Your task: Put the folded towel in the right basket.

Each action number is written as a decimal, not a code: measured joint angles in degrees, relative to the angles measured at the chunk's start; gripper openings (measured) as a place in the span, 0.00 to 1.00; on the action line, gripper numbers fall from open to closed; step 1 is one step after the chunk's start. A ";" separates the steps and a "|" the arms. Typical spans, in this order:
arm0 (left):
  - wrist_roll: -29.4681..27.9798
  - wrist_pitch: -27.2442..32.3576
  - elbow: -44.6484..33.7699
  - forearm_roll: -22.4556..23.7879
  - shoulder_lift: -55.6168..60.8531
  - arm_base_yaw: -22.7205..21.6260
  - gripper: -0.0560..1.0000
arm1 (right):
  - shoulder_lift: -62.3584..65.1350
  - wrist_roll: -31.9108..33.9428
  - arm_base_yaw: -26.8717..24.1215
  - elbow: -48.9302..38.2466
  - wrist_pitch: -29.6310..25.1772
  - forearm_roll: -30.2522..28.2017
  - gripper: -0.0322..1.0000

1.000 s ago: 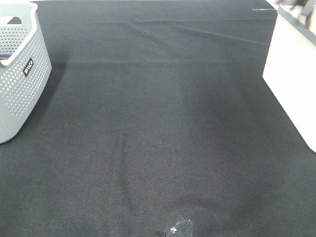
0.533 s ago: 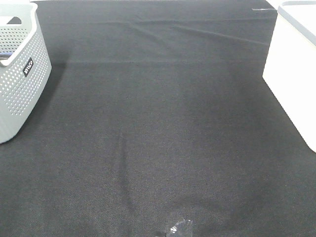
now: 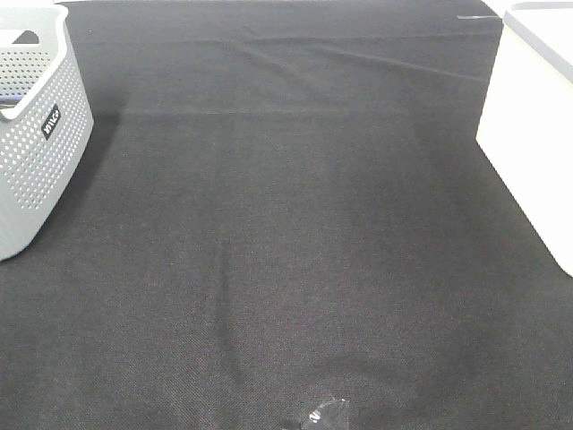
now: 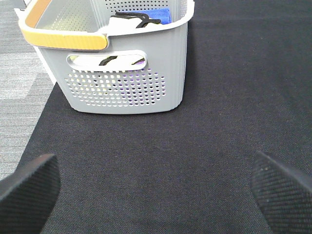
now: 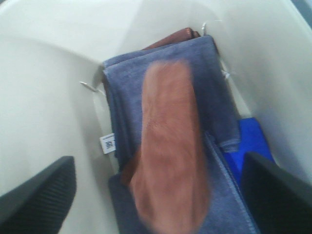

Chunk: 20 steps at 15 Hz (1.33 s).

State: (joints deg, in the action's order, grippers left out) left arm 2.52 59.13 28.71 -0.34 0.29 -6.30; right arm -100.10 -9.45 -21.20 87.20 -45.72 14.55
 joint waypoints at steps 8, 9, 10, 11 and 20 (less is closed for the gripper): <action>0.00 0.00 0.00 0.00 0.00 0.00 0.99 | 5.10 0.00 0.52 3.61 -10.08 -1.38 0.97; 0.00 0.00 0.00 0.00 0.00 0.00 0.99 | 6.99 -0.06 2.12 3.84 -11.46 -2.75 0.97; 0.00 0.00 0.00 0.00 0.00 0.00 0.99 | 8.77 0.17 4.93 3.90 -11.86 -4.98 0.97; 0.00 0.00 0.00 0.00 0.00 0.00 0.99 | 10.43 1.03 8.82 3.90 -12.20 -7.33 0.97; 0.00 0.00 0.00 0.00 0.00 0.00 0.99 | 51.51 22.98 32.20 -24.92 -16.33 -21.03 0.97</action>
State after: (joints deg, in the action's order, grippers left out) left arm 2.52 59.13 28.71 -0.34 0.29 -6.30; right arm -48.59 13.52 11.00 62.28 -62.05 -6.47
